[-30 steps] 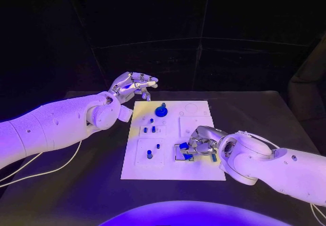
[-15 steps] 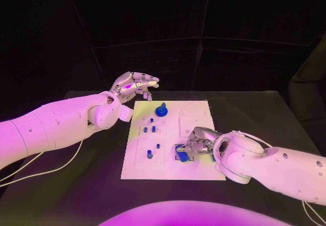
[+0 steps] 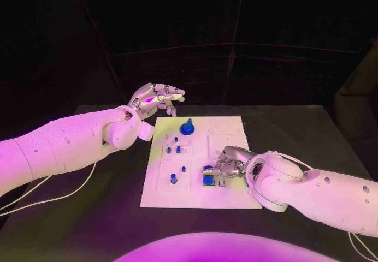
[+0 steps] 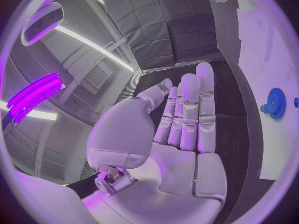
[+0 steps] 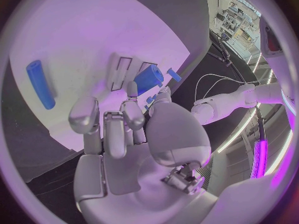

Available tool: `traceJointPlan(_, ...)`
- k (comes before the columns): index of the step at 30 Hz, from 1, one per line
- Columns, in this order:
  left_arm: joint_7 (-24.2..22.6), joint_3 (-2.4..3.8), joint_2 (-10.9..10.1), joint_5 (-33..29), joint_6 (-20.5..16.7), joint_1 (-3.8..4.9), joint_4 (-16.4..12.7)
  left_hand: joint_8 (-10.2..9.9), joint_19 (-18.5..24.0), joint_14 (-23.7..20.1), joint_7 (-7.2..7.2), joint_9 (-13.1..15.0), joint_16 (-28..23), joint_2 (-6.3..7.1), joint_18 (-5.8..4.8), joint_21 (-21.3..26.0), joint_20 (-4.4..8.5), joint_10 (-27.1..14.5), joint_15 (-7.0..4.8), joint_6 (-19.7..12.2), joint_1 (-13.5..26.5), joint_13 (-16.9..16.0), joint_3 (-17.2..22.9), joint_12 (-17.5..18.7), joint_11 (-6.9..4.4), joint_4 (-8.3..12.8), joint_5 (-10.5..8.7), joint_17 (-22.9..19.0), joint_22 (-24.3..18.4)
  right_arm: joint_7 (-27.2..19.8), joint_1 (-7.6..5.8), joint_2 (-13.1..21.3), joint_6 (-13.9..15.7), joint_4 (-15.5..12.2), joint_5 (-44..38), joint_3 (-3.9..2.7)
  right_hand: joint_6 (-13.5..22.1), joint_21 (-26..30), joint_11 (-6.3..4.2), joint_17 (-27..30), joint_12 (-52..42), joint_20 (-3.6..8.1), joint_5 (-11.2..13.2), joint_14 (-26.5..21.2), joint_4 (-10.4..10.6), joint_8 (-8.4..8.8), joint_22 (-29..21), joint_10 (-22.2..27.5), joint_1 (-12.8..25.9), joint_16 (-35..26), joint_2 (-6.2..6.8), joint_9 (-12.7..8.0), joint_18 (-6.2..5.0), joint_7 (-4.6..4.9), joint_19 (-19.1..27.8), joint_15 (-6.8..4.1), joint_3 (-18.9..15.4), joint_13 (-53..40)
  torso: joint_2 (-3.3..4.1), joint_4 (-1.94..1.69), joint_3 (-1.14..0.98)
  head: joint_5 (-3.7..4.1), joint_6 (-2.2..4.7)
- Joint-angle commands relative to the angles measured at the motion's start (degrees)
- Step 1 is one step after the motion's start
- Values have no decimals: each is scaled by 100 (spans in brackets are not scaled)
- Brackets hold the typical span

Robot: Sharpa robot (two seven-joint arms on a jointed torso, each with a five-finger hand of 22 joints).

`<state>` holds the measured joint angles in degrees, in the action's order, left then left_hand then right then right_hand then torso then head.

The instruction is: Assemble the parts on the task board

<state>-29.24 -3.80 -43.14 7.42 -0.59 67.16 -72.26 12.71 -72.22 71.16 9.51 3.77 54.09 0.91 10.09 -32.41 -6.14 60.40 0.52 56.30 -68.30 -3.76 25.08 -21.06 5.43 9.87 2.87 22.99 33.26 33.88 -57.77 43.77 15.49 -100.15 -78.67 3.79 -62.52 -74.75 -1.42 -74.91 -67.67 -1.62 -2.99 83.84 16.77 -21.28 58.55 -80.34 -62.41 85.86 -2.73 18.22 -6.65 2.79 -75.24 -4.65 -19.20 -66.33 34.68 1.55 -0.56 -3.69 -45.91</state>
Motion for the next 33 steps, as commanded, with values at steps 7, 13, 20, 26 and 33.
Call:
traceJointPlan(7,-13,4,-3,-21,65,10,9,-25,-46,-43,47,4,-11,-18,33,24,5,-29,2,4,-14,-5,-11,22,19,13,-6,-10,-6,-332,-7,100,-179,-94,-137,-3,50,21,4,-597,-44,3,-79,441,-447,-37,31,-27,-809,6,-35,134,78,1,6,-25,218,-112,-6,7,-2,-6,-10)
traceJointPlan(13,-10,3,8,-21,74,9,37,-25,-46,-43,47,4,-11,-18,33,24,5,-29,2,4,-14,-5,-11,22,19,13,-6,-10,-6,-450,-7,186,-217,-121,-165,-3,51,12,4,-615,-69,3,-75,445,-492,-41,52,-39,-870,13,-24,151,82,2,-4,-24,223,-146,-6,2,-4,-23,15)
traceJointPlan(20,-9,2,8,-21,71,9,47,-25,-46,-43,47,4,-11,-18,33,24,5,-29,2,4,-14,-5,-11,22,19,13,-6,-10,-6,-506,-8,247,-259,-142,-177,-3,48,11,5,-616,-86,2,-67,445,-468,-45,56,-49,-833,13,-40,164,83,4,-5,-24,209,-168,-3,5,-1,-33,18)
traceJointPlan(26,-10,2,9,-21,72,9,48,-25,-46,-43,47,4,-11,-18,33,24,5,-29,2,4,-14,-5,-11,22,19,13,-6,-10,-6,-526,-8,251,-269,-151,-194,-2,51,8,6,-620,-86,2,-65,446,-449,-45,63,-49,-807,14,-49,172,84,4,-8,-23,198,-171,-2,4,-2,-47,12)
traceJointPlan(33,-10,1,-1,-21,69,9,50,-25,-46,-43,47,4,-11,-18,33,24,5,-29,2,4,-14,-5,-11,22,19,13,-6,-10,-6,-572,-8,266,-198,-165,-198,-2,57,9,6,-623,-85,1,-65,446,-393,-44,65,-50,-736,15,-72,191,84,3,-8,-22,169,-180,-4,3,2,-46,6)
